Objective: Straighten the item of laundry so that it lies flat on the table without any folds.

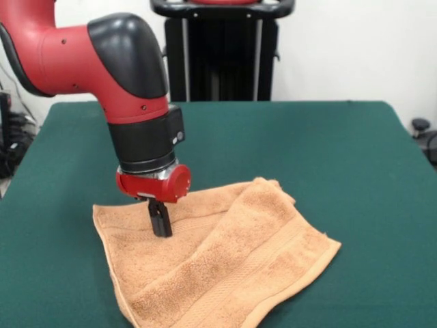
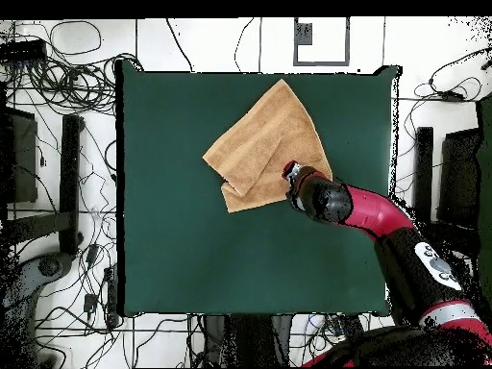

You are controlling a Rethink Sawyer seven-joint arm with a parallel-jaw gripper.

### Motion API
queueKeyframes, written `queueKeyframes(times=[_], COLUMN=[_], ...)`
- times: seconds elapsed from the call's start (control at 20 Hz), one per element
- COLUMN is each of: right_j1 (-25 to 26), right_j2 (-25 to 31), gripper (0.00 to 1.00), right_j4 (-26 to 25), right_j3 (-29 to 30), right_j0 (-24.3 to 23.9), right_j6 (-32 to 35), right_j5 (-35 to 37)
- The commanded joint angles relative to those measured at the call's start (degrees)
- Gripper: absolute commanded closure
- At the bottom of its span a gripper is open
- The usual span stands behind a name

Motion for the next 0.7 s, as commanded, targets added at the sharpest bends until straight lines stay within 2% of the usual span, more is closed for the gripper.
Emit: queueKeyframes(times=[0.05, 0.35, 0.7], right_j1=[12.67, 11.44, 6.18], right_j2=[2.44, -1.45, -5.88], gripper=[1.0, 1.0, 1.0], right_j4=[-1.15, -0.6, 0.77], right_j3=[-5.8, -5.85, -3.33], right_j0=[3.09, 5.49, 7.77], right_j6=[1.94, 4.54, 5.6], right_j5=[-5.22, -4.49, 2.15])
